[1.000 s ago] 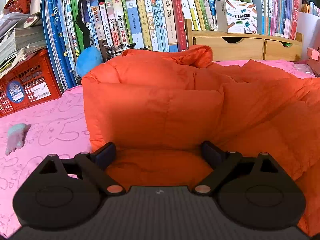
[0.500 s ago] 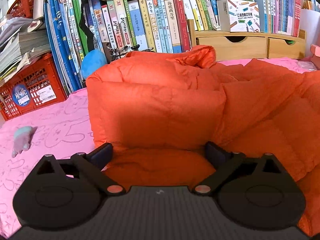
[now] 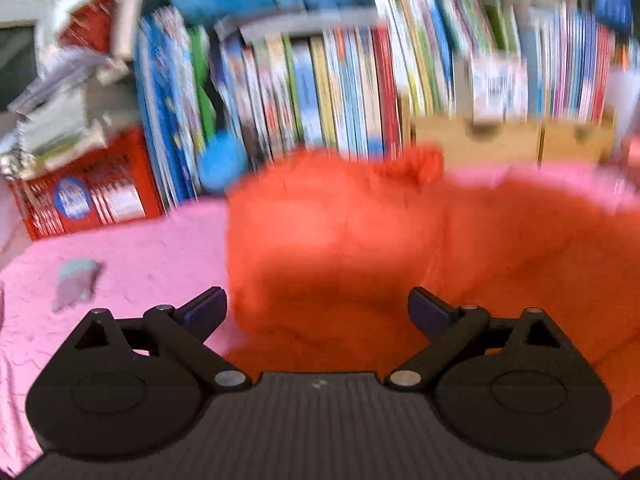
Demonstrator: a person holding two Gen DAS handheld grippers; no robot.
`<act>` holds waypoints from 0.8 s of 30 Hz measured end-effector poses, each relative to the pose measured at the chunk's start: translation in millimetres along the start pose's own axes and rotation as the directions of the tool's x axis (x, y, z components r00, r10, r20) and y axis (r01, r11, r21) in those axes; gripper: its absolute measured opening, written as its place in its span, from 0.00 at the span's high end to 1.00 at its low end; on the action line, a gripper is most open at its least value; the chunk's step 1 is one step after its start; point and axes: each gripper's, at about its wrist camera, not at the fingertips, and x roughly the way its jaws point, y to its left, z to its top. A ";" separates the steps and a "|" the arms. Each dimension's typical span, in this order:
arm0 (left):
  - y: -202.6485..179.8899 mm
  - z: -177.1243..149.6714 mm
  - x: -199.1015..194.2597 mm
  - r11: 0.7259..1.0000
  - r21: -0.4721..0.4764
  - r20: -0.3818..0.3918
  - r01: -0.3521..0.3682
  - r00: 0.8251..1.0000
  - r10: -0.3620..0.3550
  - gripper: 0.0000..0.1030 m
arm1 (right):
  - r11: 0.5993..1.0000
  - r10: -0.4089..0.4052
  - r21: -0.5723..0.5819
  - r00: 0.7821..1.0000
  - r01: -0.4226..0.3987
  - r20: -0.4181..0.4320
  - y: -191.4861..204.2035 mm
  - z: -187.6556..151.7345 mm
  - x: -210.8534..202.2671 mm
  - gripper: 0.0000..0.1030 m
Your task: Fold clothes
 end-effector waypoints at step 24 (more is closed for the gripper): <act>-25.8 -20.5 28.8 0.995 0.100 -0.136 0.018 0.991 -0.005 0.01 | 0.993 0.007 0.117 0.998 -0.001 -0.055 32.1 -5.3 27.1 0.36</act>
